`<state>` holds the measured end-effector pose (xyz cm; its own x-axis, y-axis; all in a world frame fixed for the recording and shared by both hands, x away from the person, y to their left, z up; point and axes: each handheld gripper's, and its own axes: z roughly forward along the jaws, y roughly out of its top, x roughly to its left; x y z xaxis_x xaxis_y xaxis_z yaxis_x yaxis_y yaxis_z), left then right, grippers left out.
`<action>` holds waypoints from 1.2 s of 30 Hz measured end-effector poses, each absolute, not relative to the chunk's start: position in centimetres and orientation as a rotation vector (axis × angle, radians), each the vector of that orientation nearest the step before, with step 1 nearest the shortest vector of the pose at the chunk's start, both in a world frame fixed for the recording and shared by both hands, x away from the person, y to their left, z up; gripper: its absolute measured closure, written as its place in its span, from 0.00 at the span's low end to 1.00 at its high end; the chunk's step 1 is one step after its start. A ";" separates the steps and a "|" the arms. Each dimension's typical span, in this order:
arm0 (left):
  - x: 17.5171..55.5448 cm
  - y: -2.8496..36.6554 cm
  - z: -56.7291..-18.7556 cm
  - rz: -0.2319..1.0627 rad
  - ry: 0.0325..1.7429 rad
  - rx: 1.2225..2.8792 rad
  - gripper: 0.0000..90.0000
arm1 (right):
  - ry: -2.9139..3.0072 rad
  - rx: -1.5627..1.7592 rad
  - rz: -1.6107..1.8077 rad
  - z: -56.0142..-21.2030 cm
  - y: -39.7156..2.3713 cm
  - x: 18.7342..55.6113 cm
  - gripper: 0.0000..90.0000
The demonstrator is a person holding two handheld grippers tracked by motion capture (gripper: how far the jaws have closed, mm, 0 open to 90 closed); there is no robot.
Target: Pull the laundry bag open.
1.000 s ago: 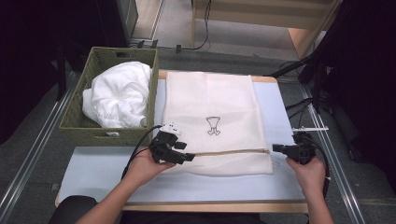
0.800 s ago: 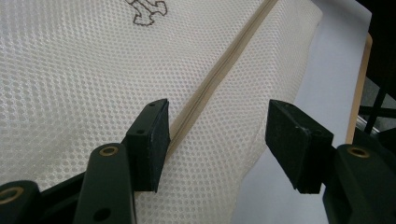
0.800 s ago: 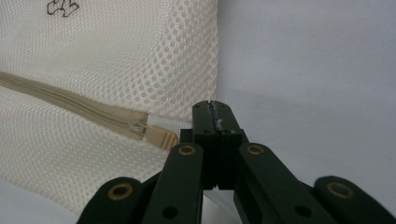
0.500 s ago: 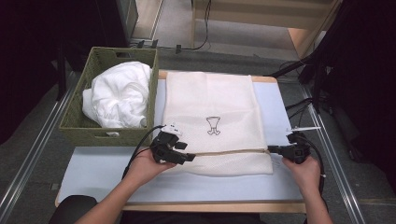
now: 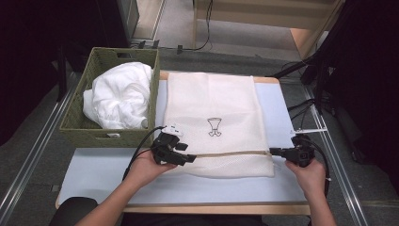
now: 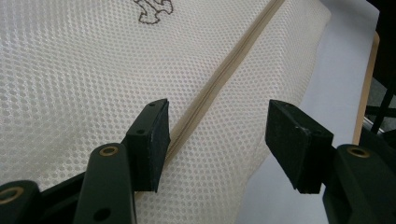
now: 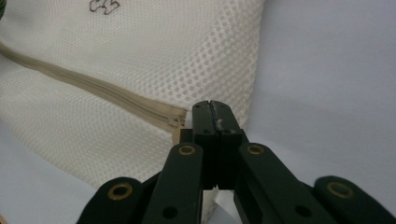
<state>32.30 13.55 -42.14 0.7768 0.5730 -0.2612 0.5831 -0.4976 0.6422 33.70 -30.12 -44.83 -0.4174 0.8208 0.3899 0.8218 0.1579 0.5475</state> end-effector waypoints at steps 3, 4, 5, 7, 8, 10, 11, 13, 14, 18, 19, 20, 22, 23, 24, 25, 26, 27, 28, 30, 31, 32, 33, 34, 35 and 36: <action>32.3 13.6 -42.1 -0.017 0.856 2.218 0.46 | -2.418 -1.677 -1.133 -44.3 -29.5 33.5 1.00; 32.3 13.6 -42.2 -0.018 0.857 2.217 0.45 | -2.421 -1.666 -1.137 -44.2 -29.3 33.4 1.00; 32.3 13.6 -42.2 -0.018 0.857 2.217 0.45 | -2.421 -1.666 -1.137 -44.2 -29.3 33.4 1.00; 32.3 13.5 -42.2 -0.018 0.857 2.218 0.45 | -2.450 -1.649 -1.124 -44.1 -28.6 33.4 1.00; 32.3 13.6 -42.2 -0.018 0.858 2.218 0.45 | -2.459 -1.645 -1.115 -44.1 -28.4 33.4 0.99; 32.3 13.6 -42.2 -0.017 0.859 2.217 0.45 | -2.462 -1.632 -1.117 -44.0 -28.1 33.4 0.98; 32.3 13.6 -42.2 -0.016 0.858 2.219 0.45 | -2.471 -1.624 -1.117 -43.9 -27.9 33.4 0.96; 32.3 13.6 -42.2 -0.017 0.859 2.219 0.45 | -2.476 -1.627 -1.135 -43.7 -27.8 33.3 0.92; 32.3 13.5 -42.2 -0.017 0.860 2.216 0.45 | -2.486 -1.638 -1.143 -43.6 -27.9 33.3 0.89; 32.3 13.5 -42.2 -0.018 0.858 2.216 0.46 | -2.511 -1.698 -1.111 -43.7 -28.5 33.1 0.83; 32.3 13.5 -42.2 -0.018 0.859 2.215 0.45 | -2.505 -1.711 -1.100 -43.8 -28.7 33.1 0.81; 32.3 13.5 -42.2 -0.020 0.862 2.212 0.46 | -2.499 -1.722 -1.101 -43.9 -28.9 33.2 0.79; 32.3 13.4 -42.2 -0.021 0.859 2.213 0.45 | -2.493 -1.742 -1.094 -44.1 -29.2 33.2 0.74; 32.3 13.4 -42.2 -0.021 0.859 2.215 0.45 | -2.500 -1.749 -1.086 -44.2 -29.2 33.2 0.71; 32.3 13.4 -42.2 -0.021 0.857 2.219 0.45 | -2.499 -1.750 -1.088 -44.3 -29.3 33.2 0.69; 32.4 13.4 -42.2 -0.021 0.854 2.220 0.46 | -2.512 -1.759 -1.073 -44.4 -29.3 33.1 0.66; 32.4 13.4 -42.2 -0.021 0.854 2.220 0.45 | -2.512 -1.759 -1.073 -44.4 -29.3 33.1 0.66; 32.4 13.3 -42.2 -0.019 0.850 2.221 0.45 | -2.557 -1.756 -1.036 -44.6 -29.2 33.0 0.63; 32.4 13.3 -42.2 -0.022 0.851 2.219 0.46 | -2.569 -1.762 -1.020 -44.7 -29.2 32.9 0.62; 32.4 13.2 -42.2 -0.024 0.850 2.219 0.45 | -2.575 -1.764 -1.014 -44.8 -29.2 32.9 0.60; 32.4 13.1 -42.2 -0.025 0.847 2.223 0.45 | -2.574 -1.765 -1.012 -44.9 -29.2 32.9 0.59; 32.4 13.1 -42.2 -0.025 0.847 2.223 0.45 | -2.574 -1.765 -1.012 -44.9 -29.2 32.9 0.59; 32.5 13.1 -42.2 -0.025 0.845 2.224 0.45 | -2.576 -1.766 -1.001 -45.0 -29.1 32.9 0.58; 32.5 13.0 -42.2 -0.027 0.844 2.225 0.45 | -2.581 -1.761 -0.997 -45.1 -29.0 32.9 0.58; 32.5 13.0 -42.3 -0.028 0.844 2.224 0.45 | -2.588 -1.759 -0.985 -45.2 -28.9 33.0 0.58; 32.5 12.9 -42.3 -0.028 0.844 2.225 0.45 | -2.588 -1.769 -0.965 -45.4 -28.7 33.2 0.57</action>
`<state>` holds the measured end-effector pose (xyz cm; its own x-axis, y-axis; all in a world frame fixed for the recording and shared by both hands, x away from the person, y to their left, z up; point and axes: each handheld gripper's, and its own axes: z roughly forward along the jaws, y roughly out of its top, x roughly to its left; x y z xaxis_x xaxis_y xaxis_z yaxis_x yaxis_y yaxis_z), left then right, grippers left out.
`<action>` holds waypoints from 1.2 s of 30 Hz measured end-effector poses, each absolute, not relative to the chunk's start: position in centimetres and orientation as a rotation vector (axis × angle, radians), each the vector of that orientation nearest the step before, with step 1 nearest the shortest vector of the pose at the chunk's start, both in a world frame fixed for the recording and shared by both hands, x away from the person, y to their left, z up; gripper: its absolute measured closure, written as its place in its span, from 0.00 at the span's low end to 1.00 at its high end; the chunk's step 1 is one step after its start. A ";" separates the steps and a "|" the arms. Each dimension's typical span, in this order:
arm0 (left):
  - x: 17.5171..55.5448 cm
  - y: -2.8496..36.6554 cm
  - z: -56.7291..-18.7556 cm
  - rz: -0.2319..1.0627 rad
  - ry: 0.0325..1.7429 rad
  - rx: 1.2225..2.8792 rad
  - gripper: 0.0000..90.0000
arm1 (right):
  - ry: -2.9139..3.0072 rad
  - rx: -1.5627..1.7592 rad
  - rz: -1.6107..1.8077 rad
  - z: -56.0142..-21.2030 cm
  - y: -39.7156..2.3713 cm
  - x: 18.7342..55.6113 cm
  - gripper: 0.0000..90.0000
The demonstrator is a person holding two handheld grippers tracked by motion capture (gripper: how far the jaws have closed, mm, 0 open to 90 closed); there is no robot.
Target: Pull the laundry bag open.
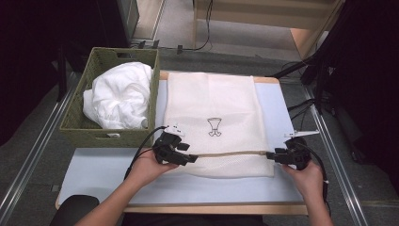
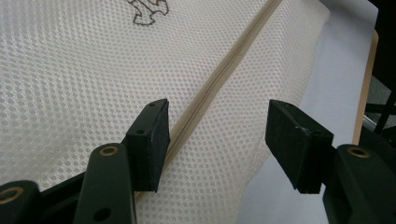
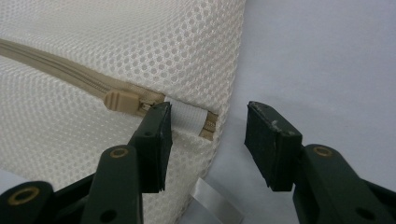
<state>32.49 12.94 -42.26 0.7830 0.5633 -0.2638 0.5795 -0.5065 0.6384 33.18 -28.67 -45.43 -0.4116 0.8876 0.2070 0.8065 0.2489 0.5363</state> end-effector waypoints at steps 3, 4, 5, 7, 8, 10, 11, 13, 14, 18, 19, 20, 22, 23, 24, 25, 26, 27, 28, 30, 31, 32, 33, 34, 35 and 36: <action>32.5 12.9 -42.3 -0.028 0.842 2.227 0.45 | 2.376 1.623 0.867 -45.6 -28.4 33.4 0.57; 32.5 12.9 -42.3 -0.028 0.843 2.227 0.45 | 2.379 1.619 0.858 -45.8 -28.3 33.5 0.57; 32.5 12.9 -42.3 -0.028 0.844 2.226 0.46 | 2.386 1.626 0.841 -45.9 -28.1 33.6 0.58; 32.5 12.9 -42.3 -0.028 0.845 2.224 0.45 | 2.398 1.619 0.817 -46.1 -27.7 33.8 0.58; 32.5 12.9 -42.3 -0.028 0.845 2.225 0.45 | 2.398 1.610 0.803 -46.1 -27.6 33.9 0.59; 32.5 12.9 -42.3 -0.031 0.847 2.225 0.45 | 2.393 1.613 0.771 -46.1 -27.2 33.9 0.59; 32.5 12.9 -42.3 -0.033 0.847 2.227 0.45 | 2.393 1.599 0.756 -46.1 -27.0 33.9 0.60; 32.5 12.8 -42.3 -0.036 0.847 2.225 0.45 | 2.387 1.592 0.730 -46.1 -26.7 33.9 0.61; 32.5 12.8 -42.3 -0.036 0.847 2.225 0.45 | 2.387 1.592 0.730 -46.1 -26.7 33.9 0.61; 32.5 12.8 -42.3 -0.037 0.846 2.229 0.45 | 2.382 1.584 0.723 -46.1 -26.1 33.9 0.73; 32.5 12.8 -42.4 -0.039 0.845 2.228 0.45 | 2.382 1.584 0.723 -46.1 -26.1 33.9 0.73; 32.5 12.8 -42.4 -0.041 0.843 2.230 0.45 | 2.387 1.590 0.737 -46.1 -26.2 34.0 0.77; 32.5 12.7 -42.4 -0.046 0.842 2.229 0.46 | 2.382 1.610 0.749 -46.1 -26.2 34.0 0.79; 32.5 12.6 -42.4 -0.052 0.847 2.225 0.46 | 2.385 1.618 0.779 -46.2 -26.4 34.1 0.84; 32.5 12.6 -42.4 -0.056 0.845 2.226 0.46 | 2.383 1.634 0.793 -46.2 -26.5 34.2 0.87; 32.5 12.6 -42.4 -0.059 0.844 2.226 0.46 | 2.383 1.634 0.793 -46.2 -26.5 34.2 0.87; 32.4 12.5 -42.4 -0.067 0.841 2.224 0.46 | 2.396 1.659 0.836 -46.3 -26.7 34.3 0.92; 32.4 12.5 -42.4 -0.067 0.841 2.224 0.46 | 2.405 1.670 0.844 -46.2 -26.8 34.5 0.93; 32.3 12.4 -42.3 -0.078 0.833 2.221 0.46 | 2.411 1.673 0.852 -46.2 -26.8 34.6 0.93; 32.1 12.3 -42.1 -0.092 0.815 2.211 0.45 | 2.421 1.690 0.871 -46.1 -26.9 34.7 0.94; 32.1 12.1 -42.1 -0.105 0.816 2.213 0.45 | 2.420 1.694 0.882 -45.9 -27.0 34.7 0.94; 32.1 12.0 -42.1 -0.123 0.808 2.215 0.45 | 2.421 1.686 0.898 -45.8 -27.1 34.7 0.94; 32.1 11.7 -42.1 -0.129 0.804 2.224 0.45 | 2.413 1.690 0.920 -45.6 -27.2 34.6 0.94; 32.1 11.5 -42.1 -0.136 0.795 2.234 0.45 | 2.406 1.688 0.938 -45.3 -27.3 34.5 0.94; 32.1 11.2 -42.1 -0.154 0.781 2.245 0.45 | 2.397 1.692 0.958 -45.1 -27.4 34.4 0.94; 32.1 11.2 -42.1 -0.154 0.781 2.245 0.45 | 2.392 1.691 0.975 -44.9 -27.5 34.3 0.94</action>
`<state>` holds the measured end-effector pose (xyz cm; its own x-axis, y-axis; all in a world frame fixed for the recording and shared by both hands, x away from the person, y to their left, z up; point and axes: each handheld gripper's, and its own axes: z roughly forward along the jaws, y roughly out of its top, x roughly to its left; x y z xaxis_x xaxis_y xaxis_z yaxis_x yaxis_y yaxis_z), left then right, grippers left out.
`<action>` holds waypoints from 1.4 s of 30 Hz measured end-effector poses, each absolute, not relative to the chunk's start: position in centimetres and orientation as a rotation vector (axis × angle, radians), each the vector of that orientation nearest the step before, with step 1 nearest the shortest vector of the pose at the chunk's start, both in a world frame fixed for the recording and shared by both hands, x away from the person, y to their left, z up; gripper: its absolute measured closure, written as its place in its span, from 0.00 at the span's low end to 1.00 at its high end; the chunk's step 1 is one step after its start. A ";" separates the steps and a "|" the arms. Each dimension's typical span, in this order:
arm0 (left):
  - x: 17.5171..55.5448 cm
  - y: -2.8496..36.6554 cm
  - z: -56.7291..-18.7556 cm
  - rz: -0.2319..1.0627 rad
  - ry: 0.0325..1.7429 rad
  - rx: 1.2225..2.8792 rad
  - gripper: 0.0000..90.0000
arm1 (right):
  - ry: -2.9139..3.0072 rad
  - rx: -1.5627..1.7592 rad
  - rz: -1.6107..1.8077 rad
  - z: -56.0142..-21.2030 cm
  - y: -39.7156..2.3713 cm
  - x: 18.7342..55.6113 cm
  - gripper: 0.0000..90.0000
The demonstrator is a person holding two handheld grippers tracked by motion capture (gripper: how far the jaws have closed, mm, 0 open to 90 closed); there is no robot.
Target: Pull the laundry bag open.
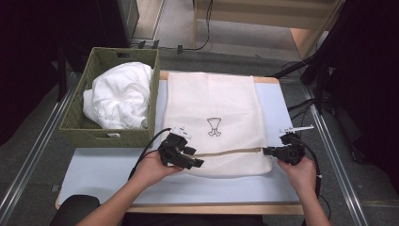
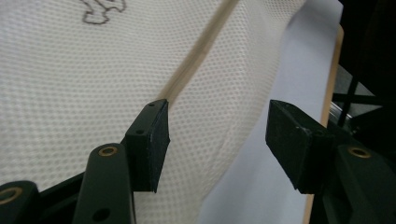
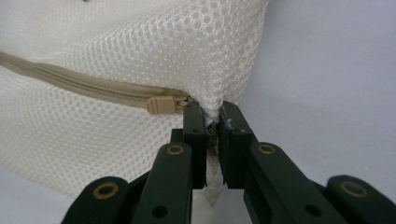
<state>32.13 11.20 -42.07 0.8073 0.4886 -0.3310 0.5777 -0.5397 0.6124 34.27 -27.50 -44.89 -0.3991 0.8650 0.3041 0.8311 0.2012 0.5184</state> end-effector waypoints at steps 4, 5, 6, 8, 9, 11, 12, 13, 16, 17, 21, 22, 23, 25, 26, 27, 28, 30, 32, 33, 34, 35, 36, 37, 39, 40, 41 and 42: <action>32.0 10.1 -41.9 -0.185 0.722 2.263 0.48 | 2.383 1.698 1.040 -44.3 -27.8 33.9 0.94; 32.1 9.6 -41.6 -0.182 0.709 2.259 0.50 | 2.371 1.693 1.079 -44.0 -27.9 33.7 0.94; 32.1 9.6 -41.6 -0.182 0.709 2.259 0.51 | 2.371 1.693 1.079 -44.0 -27.9 33.7 0.94; 32.3 9.0 -41.4 -0.168 0.696 2.270 0.53 | 2.365 1.674 1.107 -43.7 -28.0 33.5 0.94; 32.4 8.6 -41.4 -0.168 0.697 2.277 0.52 | 2.363 1.658 1.127 -43.3 -28.1 33.3 0.94; 32.9 7.5 -41.2 -0.193 0.692 2.291 0.53 | 2.361 1.643 1.154 -43.1 -28.2 33.2 0.93; 32.9 7.5 -41.2 -0.193 0.692 2.291 0.55 | 2.361 1.643 1.154 -43.1 -28.2 33.2 0.93; 32.9 7.2 -41.1 -0.184 0.685 2.294 0.55 | 2.358 1.645 1.161 -43.0 -28.3 33.1 0.93; 33.1 6.4 -40.8 -0.181 0.654 2.276 0.63 | 2.352 1.635 1.174 -42.8 -28.3 33.0 0.93; 33.1 6.1 -40.7 -0.172 0.646 2.270 0.64 | 2.351 1.628 1.180 -42.7 -28.3 32.9 0.93; 33.3 4.7 -40.0 -0.155 0.630 2.257 0.71 | 2.349 1.621 1.163 -42.7 -28.2 32.9 0.93; 33.3 4.7 -40.0 -0.155 0.630 2.257 0.71 | 2.351 1.621 1.162 -42.7 -28.2 32.9 0.93; 33.3 4.3 -40.0 -0.161 0.631 2.251 0.71 | 2.351 1.621 1.162 -42.7 -28.2 32.9 0.93; 33.4 3.2 -40.0 -0.154 0.617 2.262 0.72 | 2.350 1.621 1.167 -42.7 -28.2 32.9 0.93; 33.4 3.2 -40.0 -0.154 0.617 2.262 0.73 | 2.349 1.619 1.167 -42.6 -28.2 32.9 0.93; 33.5 2.8 -40.0 -0.154 0.609 2.266 0.73 | 2.349 1.620 1.169 -42.7 -28.2 32.9 0.93; 33.5 2.0 -40.1 -0.151 0.600 2.272 0.73 | 2.349 1.619 1.167 -42.7 -28.2 32.9 0.93; 33.6 1.6 -40.2 -0.155 0.595 2.274 0.75 | 2.350 1.619 1.160 -42.7 -28.2 32.9 0.93; 33.8 0.7 -40.3 -0.143 0.589 2.281 0.76 | 2.353 1.620 1.157 -42.6 -28.2 32.9 0.93; 33.8 0.7 -40.3 -0.143 0.589 2.281 0.76 | 2.352 1.620 1.158 -42.6 -28.2 32.9 0.93; 33.8 0.4 -40.4 -0.143 0.591 2.279 0.76 | 2.351 1.621 1.159 -42.6 -28.2 32.9 0.93; 33.9 0.1 -40.4 -0.146 0.591 2.283 0.76 | 2.351 1.621 1.159 -42.6 -28.2 32.9 0.93; 34.0 -0.4 -40.6 -0.147 0.590 2.281 0.78 | 2.351 1.618 1.160 -42.6 -28.2 32.9 0.93; 34.1 -0.6 -40.6 -0.146 0.588 2.285 0.78 | 2.353 1.617 1.160 -42.6 -28.2 32.9 0.93; 34.3 -1.1 -40.7 -0.148 0.588 2.286 0.78 | 2.353 1.616 1.161 -42.6 -28.2 32.9 0.93; 34.3 -1.1 -40.7 -0.148 0.588 2.286 0.78 | 2.353 1.612 1.163 -42.6 -28.2 32.9 0.93; 34.4 -1.3 -40.6 -0.144 0.585 2.293 0.78 | 2.354 1.607 1.163 -42.6 -28.2 32.9 0.93; 34.4 -1.8 -40.6 -0.141 0.583 2.287 0.78 | 2.353 1.608 1.164 -42.6 -28.1 32.9 0.93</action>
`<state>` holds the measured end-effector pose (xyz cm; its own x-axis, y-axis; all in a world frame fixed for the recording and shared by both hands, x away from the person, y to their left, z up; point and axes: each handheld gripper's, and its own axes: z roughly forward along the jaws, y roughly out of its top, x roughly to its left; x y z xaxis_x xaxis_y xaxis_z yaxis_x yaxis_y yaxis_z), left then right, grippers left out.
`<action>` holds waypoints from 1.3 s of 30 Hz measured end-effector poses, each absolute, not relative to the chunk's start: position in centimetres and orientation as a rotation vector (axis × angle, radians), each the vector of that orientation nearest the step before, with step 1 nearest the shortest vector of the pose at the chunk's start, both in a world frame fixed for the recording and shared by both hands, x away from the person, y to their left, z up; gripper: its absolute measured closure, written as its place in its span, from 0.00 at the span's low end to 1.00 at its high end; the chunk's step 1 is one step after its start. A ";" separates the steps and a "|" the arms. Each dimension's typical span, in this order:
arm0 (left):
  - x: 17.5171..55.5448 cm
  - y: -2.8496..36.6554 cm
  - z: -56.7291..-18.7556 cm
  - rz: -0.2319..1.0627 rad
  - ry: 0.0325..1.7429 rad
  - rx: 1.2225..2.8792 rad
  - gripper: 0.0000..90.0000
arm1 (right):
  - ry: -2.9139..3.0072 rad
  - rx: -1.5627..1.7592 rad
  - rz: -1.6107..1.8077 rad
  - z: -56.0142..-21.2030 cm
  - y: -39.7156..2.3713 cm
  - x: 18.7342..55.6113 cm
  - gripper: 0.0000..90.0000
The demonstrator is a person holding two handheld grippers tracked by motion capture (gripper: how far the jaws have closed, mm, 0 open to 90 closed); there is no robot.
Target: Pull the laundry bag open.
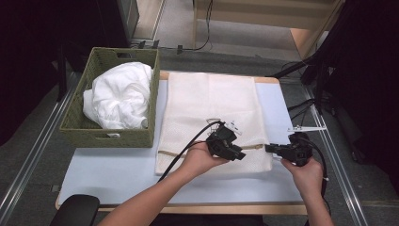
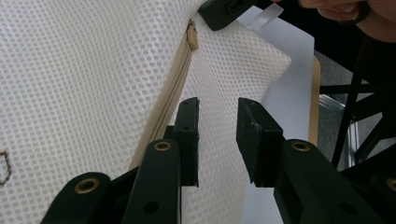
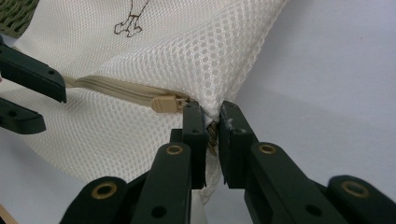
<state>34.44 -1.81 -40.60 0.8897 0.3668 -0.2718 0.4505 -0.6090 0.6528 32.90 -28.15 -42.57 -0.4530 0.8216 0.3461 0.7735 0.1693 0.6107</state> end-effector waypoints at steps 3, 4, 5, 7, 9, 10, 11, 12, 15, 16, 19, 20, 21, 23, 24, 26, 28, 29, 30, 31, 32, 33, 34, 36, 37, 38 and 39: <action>34.7 -2.6 -40.4 -0.136 0.576 2.288 0.79 | 2.350 1.603 1.164 -42.5 -28.1 32.9 0.93; 34.7 -2.6 -40.4 -0.136 0.576 2.288 0.79 | 2.350 1.601 1.164 -42.5 -28.1 32.9 0.93; 34.8 -3.2 -40.3 -0.128 0.592 2.279 0.80 | 2.350 1.604 1.165 -42.5 -28.1 32.9 0.93; 34.9 -3.4 -40.4 -0.124 0.590 2.286 0.80 | 2.349 1.604 1.164 -42.5 -28.1 32.9 0.93; 35.2 -3.7 -40.5 -0.124 0.599 2.280 0.80 | 2.348 1.597 1.165 -42.5 -28.1 32.8 0.93; 35.3 -3.8 -40.5 -0.130 0.596 2.277 0.80 | 2.347 1.596 1.169 -42.5 -28.1 32.8 0.93; 35.4 -4.0 -40.6 -0.128 0.599 2.283 0.81 | 2.347 1.593 1.171 -42.4 -28.1 32.8 0.93; 35.5 -4.3 -40.8 -0.131 0.592 2.286 0.83 | 2.349 1.590 1.172 -42.4 -28.1 32.8 0.93; 35.6 -4.7 -41.0 -0.127 0.595 2.299 0.84 | 2.347 1.587 1.175 -42.4 -28.1 32.8 0.93; 35.8 -4.8 -41.1 -0.127 0.599 2.301 0.84 | 2.346 1.581 1.177 -42.3 -28.1 32.7 0.93; 36.4 -5.2 -41.8 -0.126 0.627 2.314 0.85 | 2.344 1.570 1.175 -42.1 -28.1 32.6 0.93; 36.6 -5.3 -42.0 -0.128 0.625 2.316 0.85 | 2.343 1.562 1.178 -42.1 -28.1 32.6 0.93; 36.6 -5.3 -42.0 -0.128 0.625 2.316 0.85 | 2.343 1.562 1.178 -42.1 -28.1 32.6 0.93; 36.8 -5.7 -42.2 -0.127 0.618 2.327 0.85 | 2.343 1.556 1.178 -42.0 -28.0 32.5 0.93; 36.8 -5.7 -42.2 -0.127 0.618 2.327 0.85 | 2.343 1.556 1.178 -42.0 -28.0 32.5 0.93; 37.0 -6.1 -42.4 -0.122 0.617 2.340 0.85 | 2.348 1.546 1.166 -41.9 -27.9 32.5 0.93; 37.1 -6.2 -42.5 -0.111 0.612 2.346 0.85 | 2.347 1.536 1.175 -41.9 -27.8 32.5 0.93; 37.2 -6.3 -42.6 -0.113 0.608 2.353 0.85 | 2.347 1.536 1.175 -41.9 -27.8 32.5 0.93; 37.3 -6.4 -42.7 -0.116 0.606 2.354 0.85 | 2.351 1.530 1.164 -41.8 -27.7 32.4 0.93; 37.4 -6.5 -43.0 -0.123 0.597 2.354 0.85 | 2.353 1.522 1.162 -41.8 -27.7 32.4 0.93; 37.4 -6.5 -43.0 -0.123 0.597 2.354 0.85 | 2.353 1.522 1.162 -41.8 -27.7 32.4 0.93; 37.4 -6.6 -43.1 -0.133 0.597 2.347 0.85 | 2.355 1.519 1.159 -41.7 -27.6 32.4 0.93; 37.5 -6.7 -43.2 -0.144 0.595 2.345 0.85 | 2.356 1.512 1.157 -41.7 -27.6 32.3 0.93; 37.6 -6.8 -43.3 -0.153 0.595 2.340 0.85 | 2.358 1.510 1.152 -41.7 -27.5 32.3 0.93; 37.5 -6.9 -43.3 -0.157 0.594 2.340 0.85 | 2.361 1.501 1.147 -41.6 -27.4 32.3 0.93; 37.6 -7.1 -43.2 -0.162 0.587 2.339 0.85 | 2.364 1.499 1.145 -41.6 -27.4 32.3 0.93; 37.5 -7.2 -43.2 -0.171 0.580 2.336 0.85 | 2.363 1.498 1.146 -41.7 -27.4 32.3 0.93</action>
<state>37.53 -7.16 -43.15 0.8902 0.3594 -0.2800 0.4538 -0.6452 0.6146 32.33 -27.40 -41.65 -0.5037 0.8165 0.2822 0.7272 0.2245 0.6486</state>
